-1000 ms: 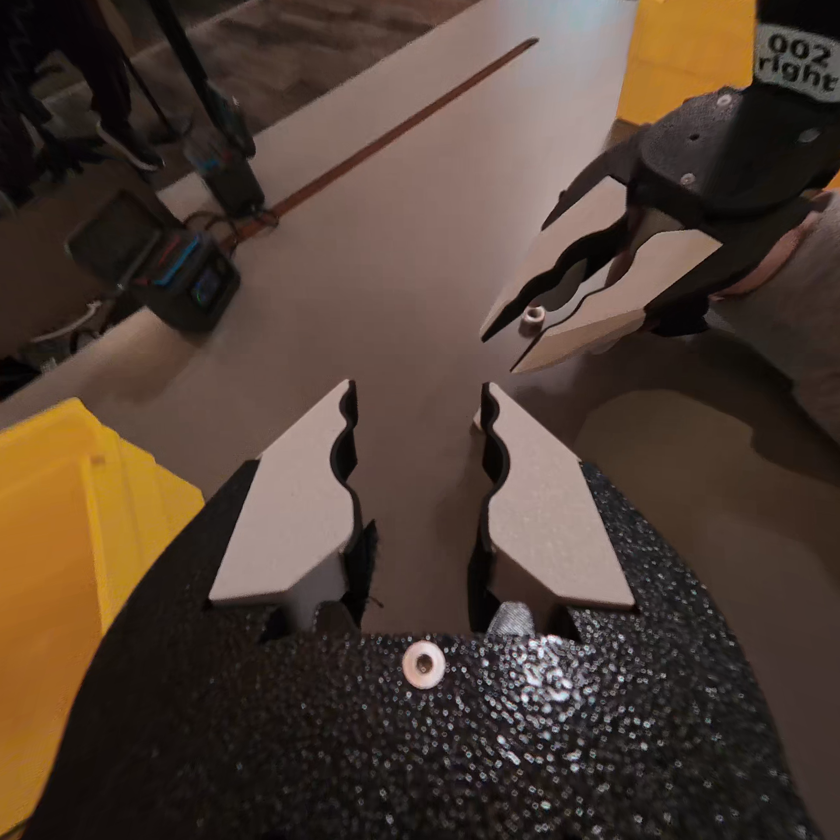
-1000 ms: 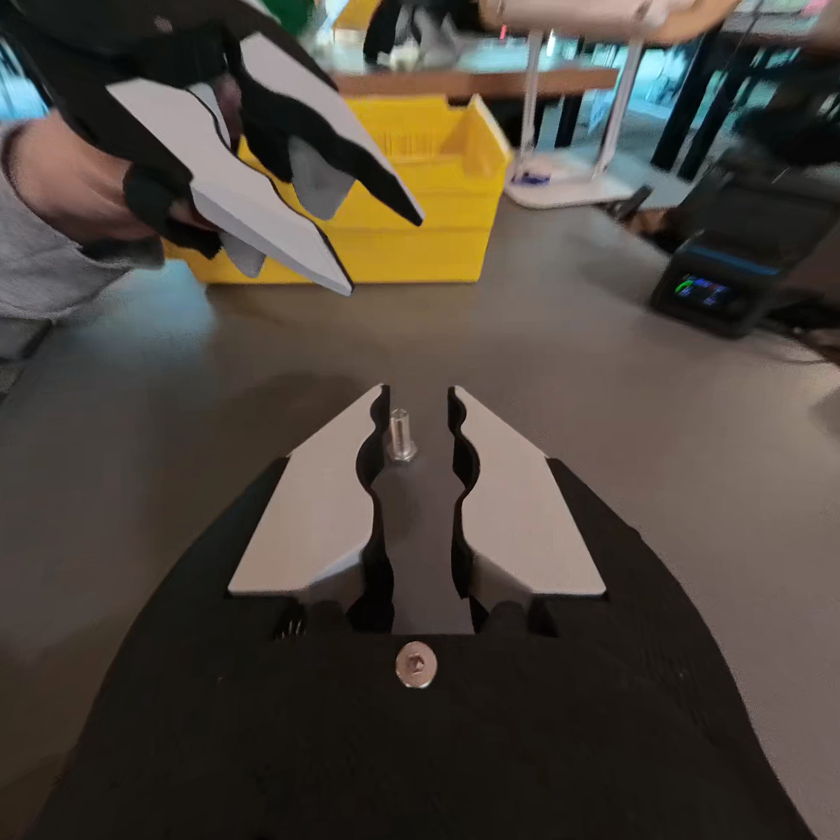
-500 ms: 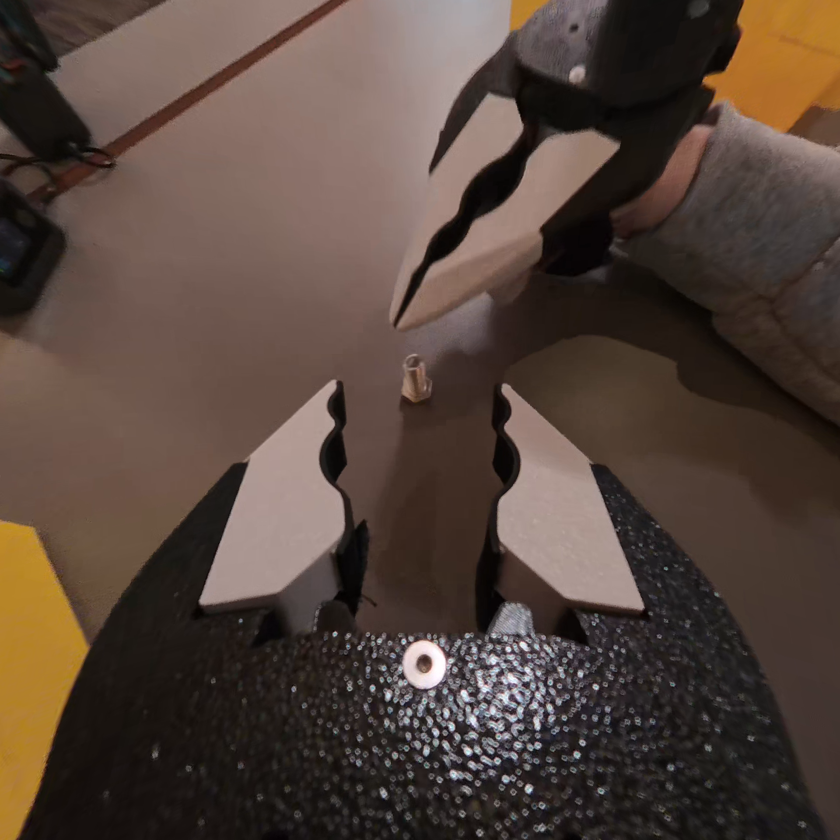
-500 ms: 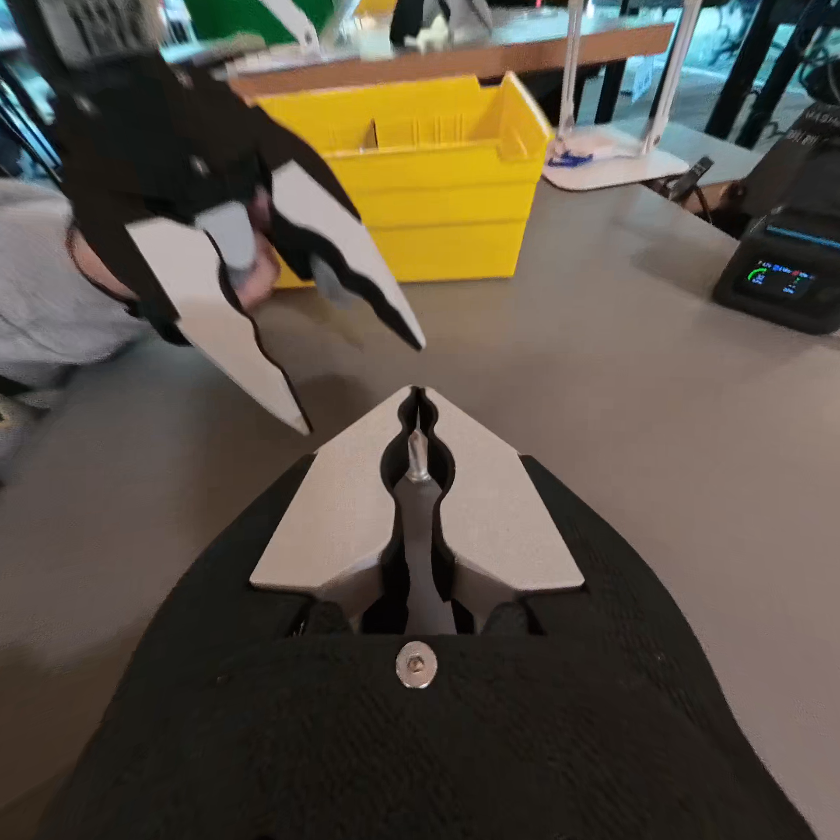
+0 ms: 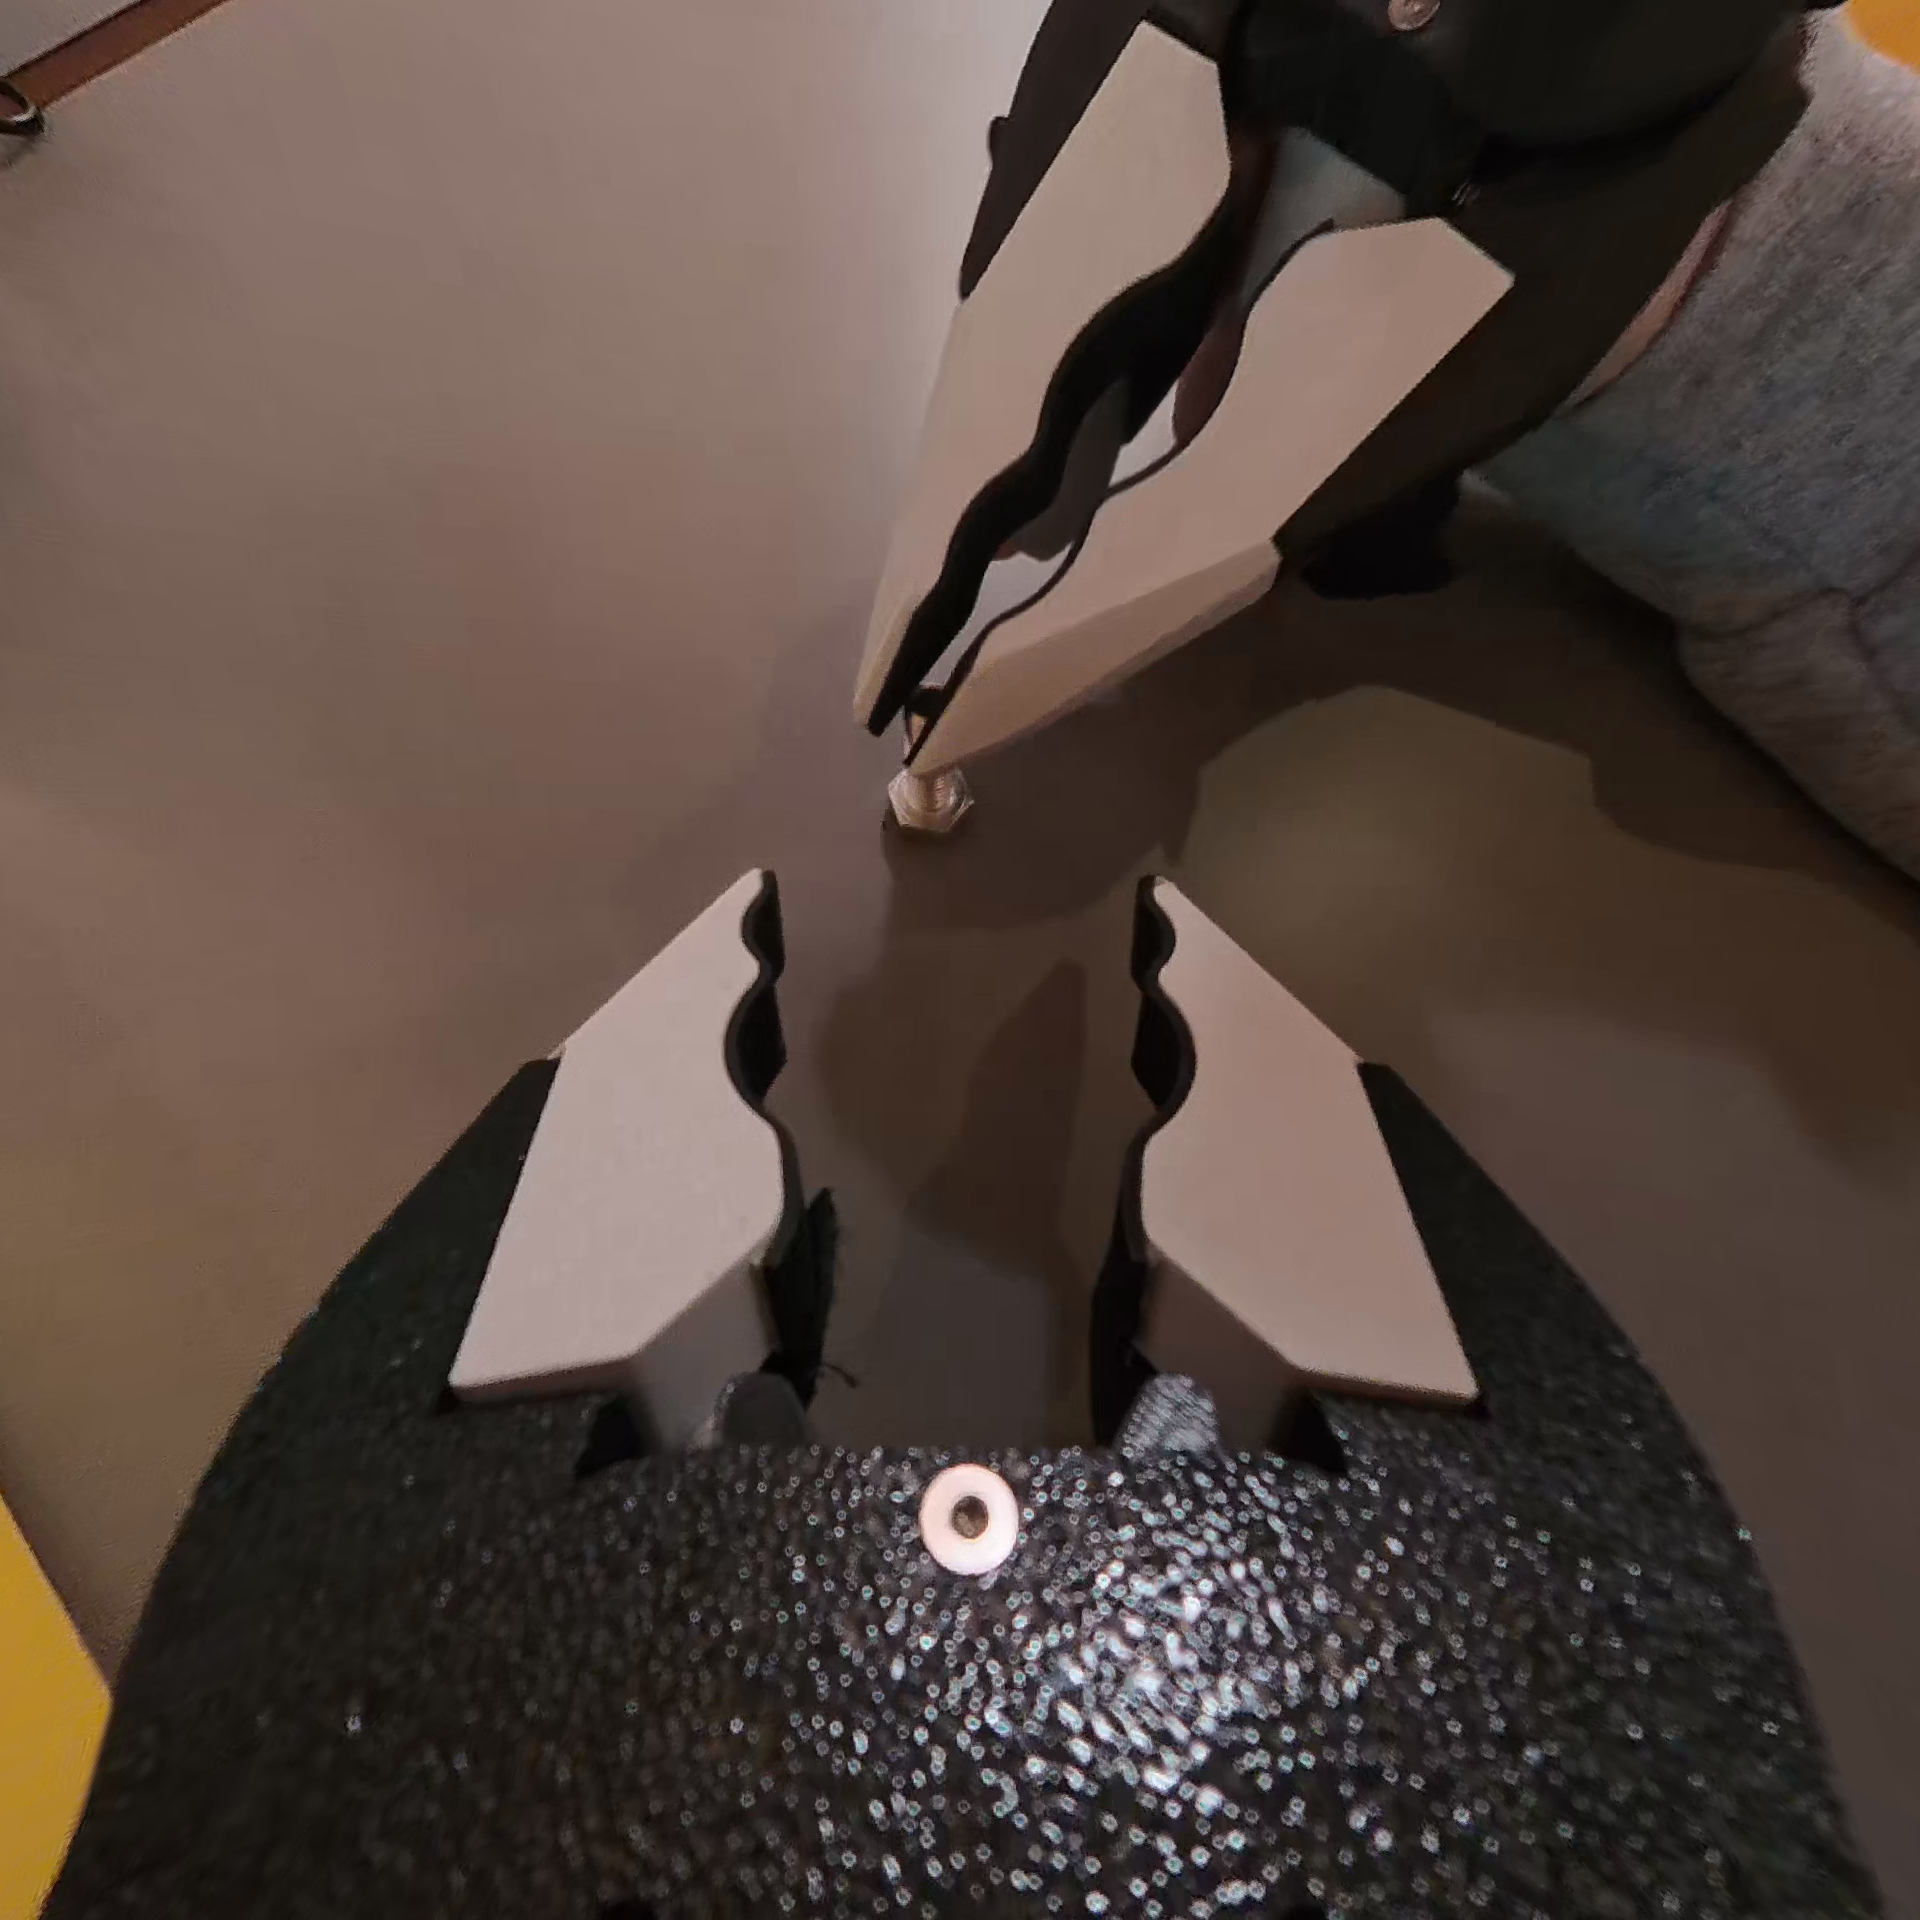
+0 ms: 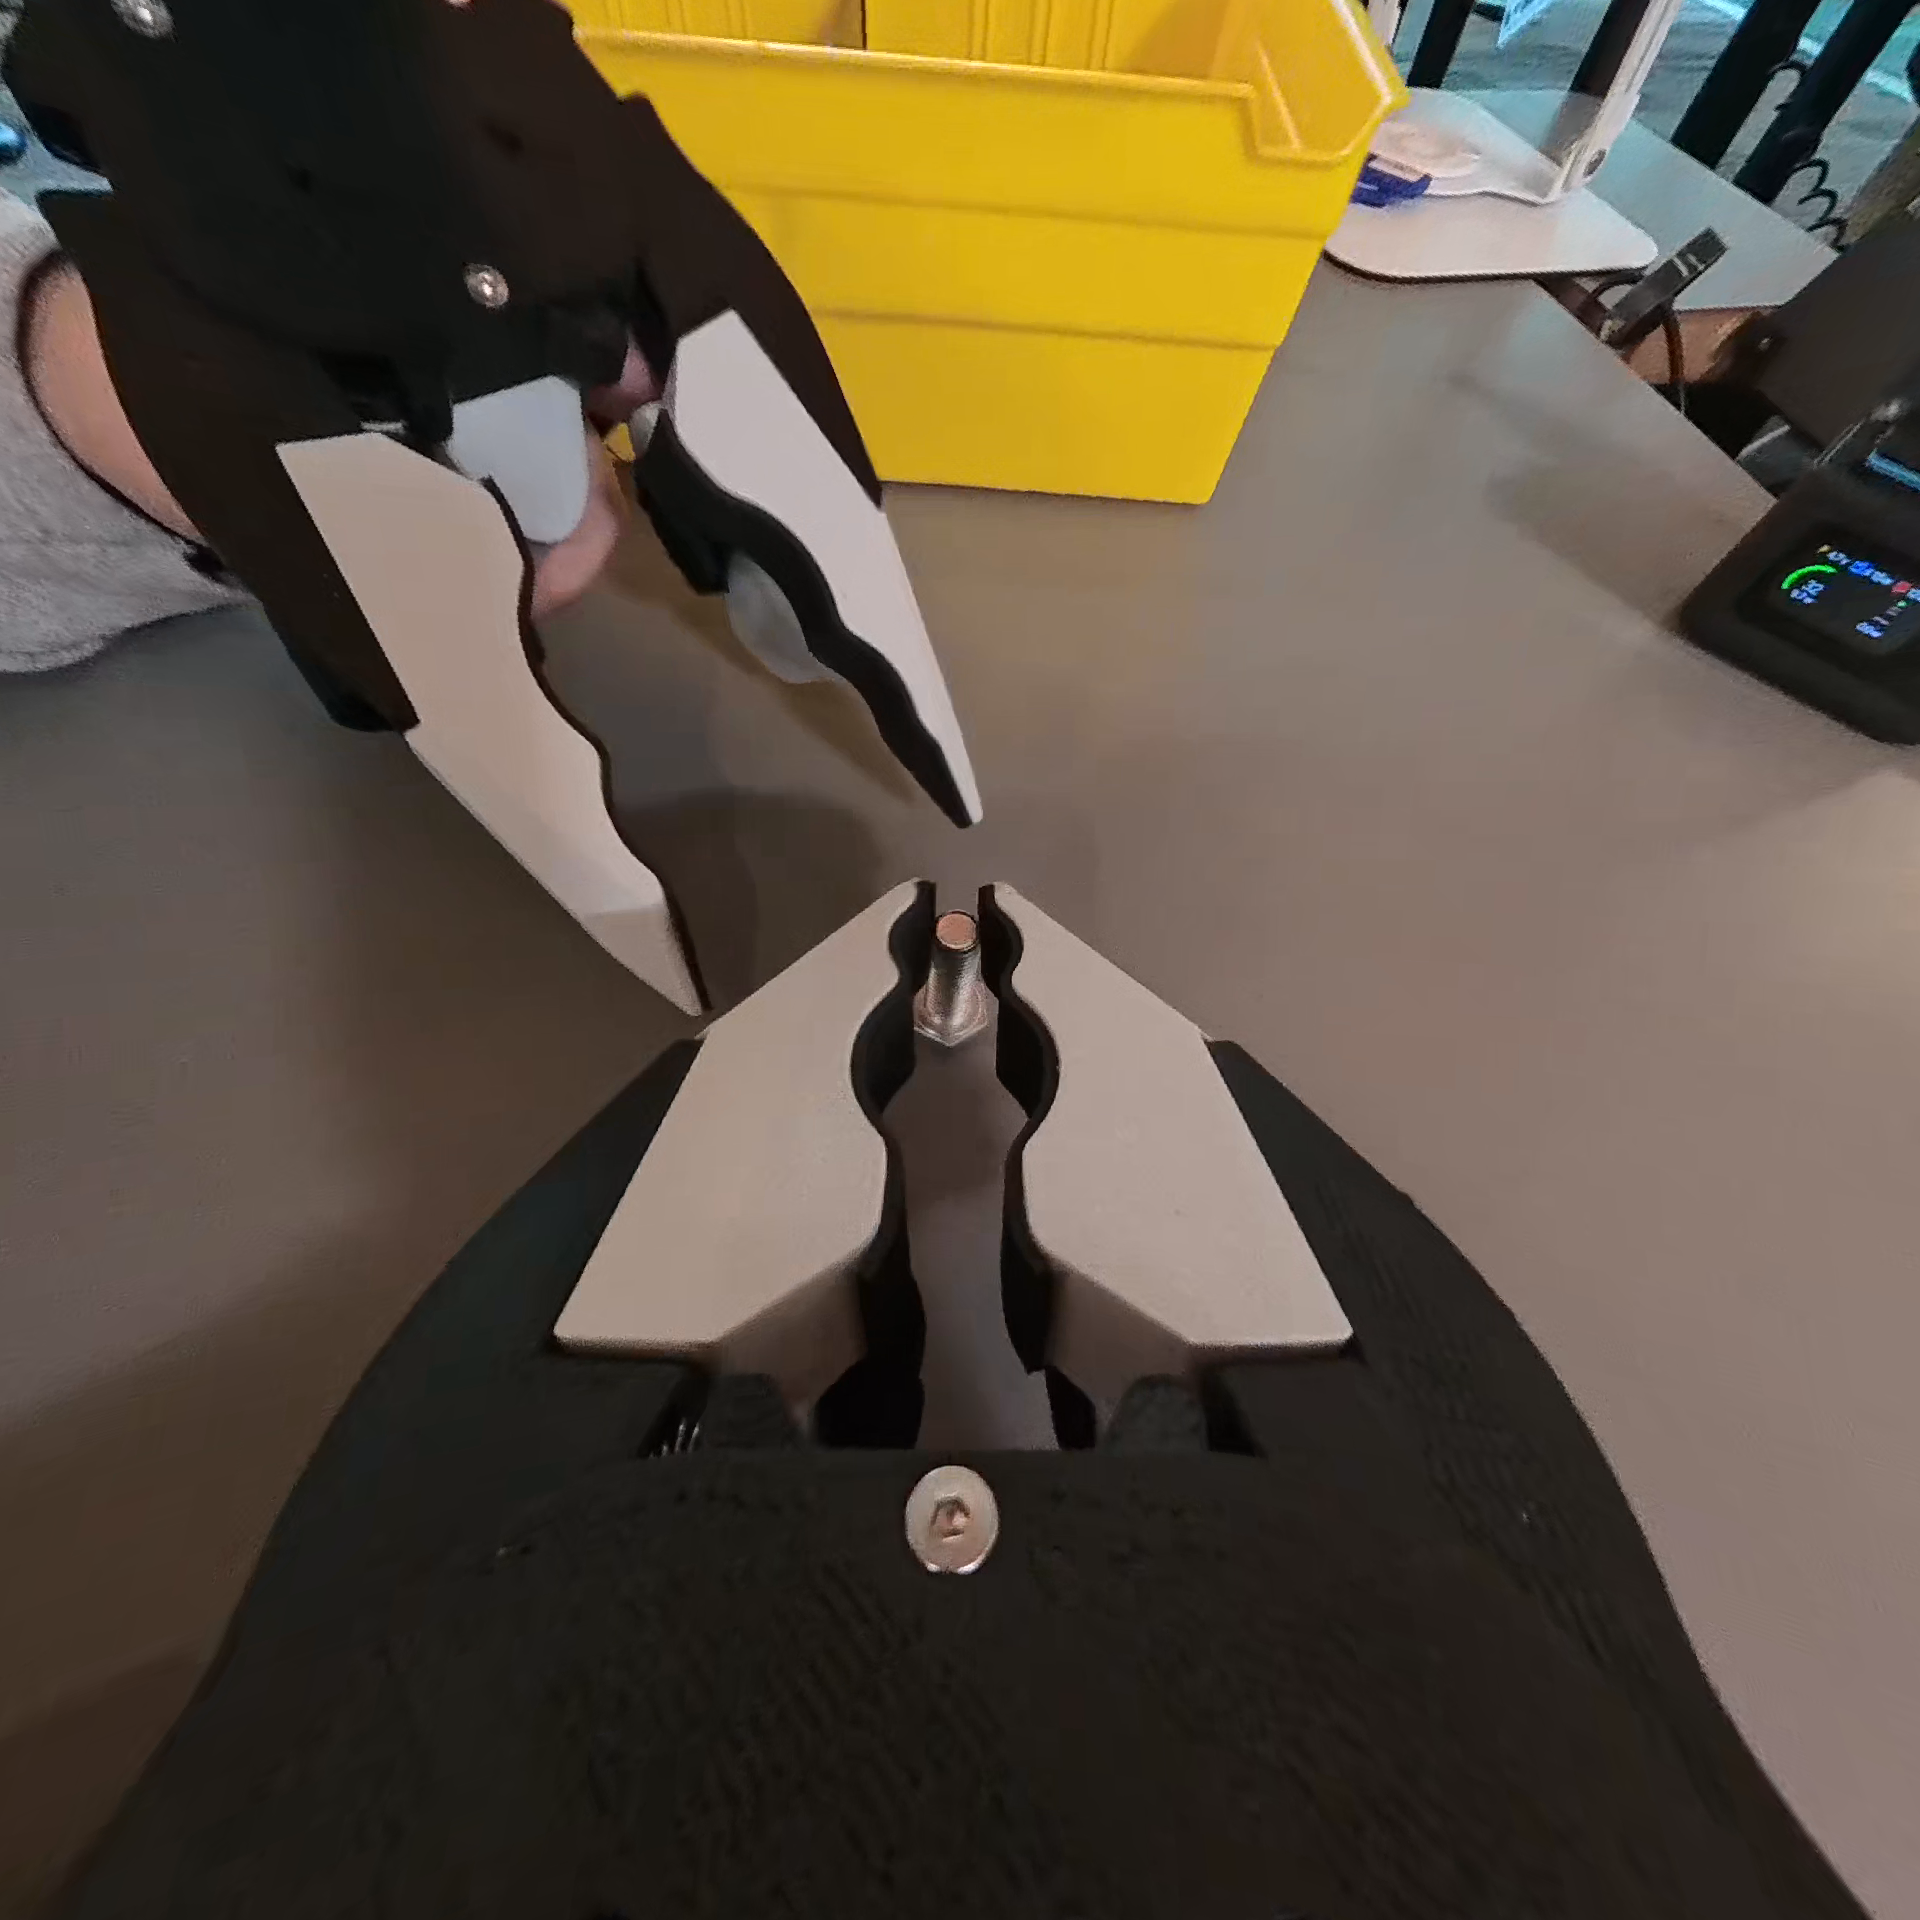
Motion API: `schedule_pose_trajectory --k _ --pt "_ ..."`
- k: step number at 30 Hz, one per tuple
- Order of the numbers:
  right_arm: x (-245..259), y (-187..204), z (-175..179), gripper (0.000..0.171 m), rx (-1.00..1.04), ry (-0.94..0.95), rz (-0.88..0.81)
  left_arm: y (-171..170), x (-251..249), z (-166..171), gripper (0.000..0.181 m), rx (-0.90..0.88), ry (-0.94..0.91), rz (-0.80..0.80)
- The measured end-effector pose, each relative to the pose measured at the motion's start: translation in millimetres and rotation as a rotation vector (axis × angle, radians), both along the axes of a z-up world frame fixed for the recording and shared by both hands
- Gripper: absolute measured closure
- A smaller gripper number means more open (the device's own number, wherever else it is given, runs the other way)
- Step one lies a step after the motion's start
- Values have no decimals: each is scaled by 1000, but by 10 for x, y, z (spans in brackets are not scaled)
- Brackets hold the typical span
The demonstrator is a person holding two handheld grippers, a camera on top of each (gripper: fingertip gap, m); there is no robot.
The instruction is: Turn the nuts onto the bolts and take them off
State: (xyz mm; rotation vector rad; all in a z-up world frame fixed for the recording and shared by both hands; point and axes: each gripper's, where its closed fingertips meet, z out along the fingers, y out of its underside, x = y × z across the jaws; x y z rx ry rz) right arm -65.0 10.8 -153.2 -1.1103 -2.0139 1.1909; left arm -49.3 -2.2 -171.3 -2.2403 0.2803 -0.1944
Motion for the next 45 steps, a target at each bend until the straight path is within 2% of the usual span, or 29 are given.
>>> schedule_pose_trajectory --k 4,8,10,15,19,25,27,33,37,40,42,45 --pt "77 -87 215 165 -191 54 77 6 118 74 119 51 -57 -59" --pt "268 -220 475 165 -357 114 222 -63 402 223 129 96 -213 -216" --pt "335 -236 570 165 -407 135 260 -101 485 293 135 117 -277 -266" --pt "407 -224 653 165 -448 155 288 -98 500 429 138 172 -402 -262" --pt "406 -231 673 165 -456 164 292 -91 481 432 150 188 -395 -261" --pt "406 -244 692 166 -458 171 298 -32 473 432 156 216 -375 -244" --pt "408 -239 694 166 -458 173 297 -17 475 435 165 223 -372 -245" --pt "415 -198 715 166 -466 183 285 24 455 461 166 270 -350 -227" --pt "336 -14 722 161 -425 224 167 150 306 479 166 311 -265 -140" --pt "245 510 709 146 -348 280 -118 348 56 514 166 366 -183 -3" --pt "280 861 480 138 -208 199 -290 500 -47 578 166 420 -154 55" --pt "413 1002 191 138 -75 53 -337 749 -94 680 166 528 -113 90"
